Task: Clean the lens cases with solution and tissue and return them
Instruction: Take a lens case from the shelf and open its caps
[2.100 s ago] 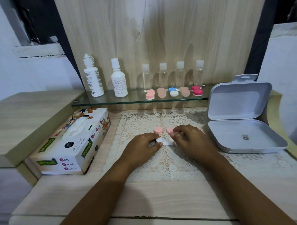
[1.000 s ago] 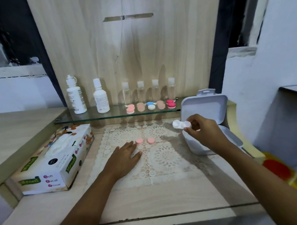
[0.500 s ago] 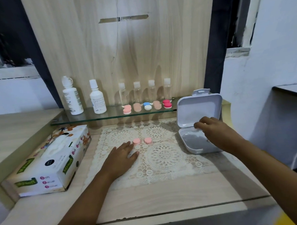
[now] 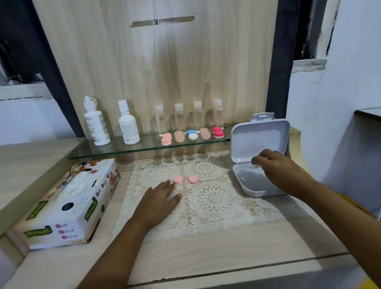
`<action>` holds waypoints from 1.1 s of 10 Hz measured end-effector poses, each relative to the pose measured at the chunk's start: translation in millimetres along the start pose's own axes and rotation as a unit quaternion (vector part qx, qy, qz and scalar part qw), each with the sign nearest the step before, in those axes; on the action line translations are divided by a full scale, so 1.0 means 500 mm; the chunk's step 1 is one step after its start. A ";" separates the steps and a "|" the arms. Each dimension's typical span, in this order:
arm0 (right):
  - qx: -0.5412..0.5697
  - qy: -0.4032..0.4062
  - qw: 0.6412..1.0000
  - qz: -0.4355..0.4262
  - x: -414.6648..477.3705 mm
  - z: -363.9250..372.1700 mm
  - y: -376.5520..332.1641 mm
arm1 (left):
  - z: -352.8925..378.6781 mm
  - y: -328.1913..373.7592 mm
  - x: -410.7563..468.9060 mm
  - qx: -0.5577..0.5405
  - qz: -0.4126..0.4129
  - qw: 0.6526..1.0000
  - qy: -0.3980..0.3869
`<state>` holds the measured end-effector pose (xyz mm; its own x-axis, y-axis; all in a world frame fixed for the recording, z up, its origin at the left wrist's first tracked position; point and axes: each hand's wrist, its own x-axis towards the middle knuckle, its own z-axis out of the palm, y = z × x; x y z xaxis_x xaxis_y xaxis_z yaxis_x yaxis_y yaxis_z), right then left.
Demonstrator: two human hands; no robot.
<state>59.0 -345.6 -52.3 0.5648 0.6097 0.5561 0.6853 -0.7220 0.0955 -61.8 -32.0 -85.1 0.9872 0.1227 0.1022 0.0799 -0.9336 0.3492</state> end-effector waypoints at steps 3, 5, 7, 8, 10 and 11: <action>0.286 0.135 0.939 0.135 0.060 -0.005 -0.128 | 0.003 -0.002 0.001 -0.005 0.000 1.000 0.001; 0.383 0.053 0.904 0.183 0.081 0.031 -0.228 | 0.002 0.000 0.001 -0.013 -0.001 1.000 0.001; 0.324 -0.027 0.928 0.184 0.069 0.075 -0.268 | 0.000 -0.002 0.003 -0.024 -0.006 1.000 0.009; 0.306 -0.052 0.937 0.162 0.067 0.082 -0.268 | -0.002 -0.006 0.006 -0.041 -0.010 0.999 0.017; 0.241 -0.054 0.963 0.109 0.055 0.098 -0.268 | -0.013 0.007 0.005 -0.166 -0.017 0.981 0.100; 0.233 -0.043 0.966 0.104 0.051 0.102 -0.270 | -0.034 0.009 0.000 -0.183 -0.018 0.976 0.120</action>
<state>4.4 -216.2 -93.2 0.7345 0.5077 0.4502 0.6746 -0.6180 -0.4036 -63.8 -30.7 -67.6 0.9205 0.2689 0.2835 0.0151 -0.7496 0.6618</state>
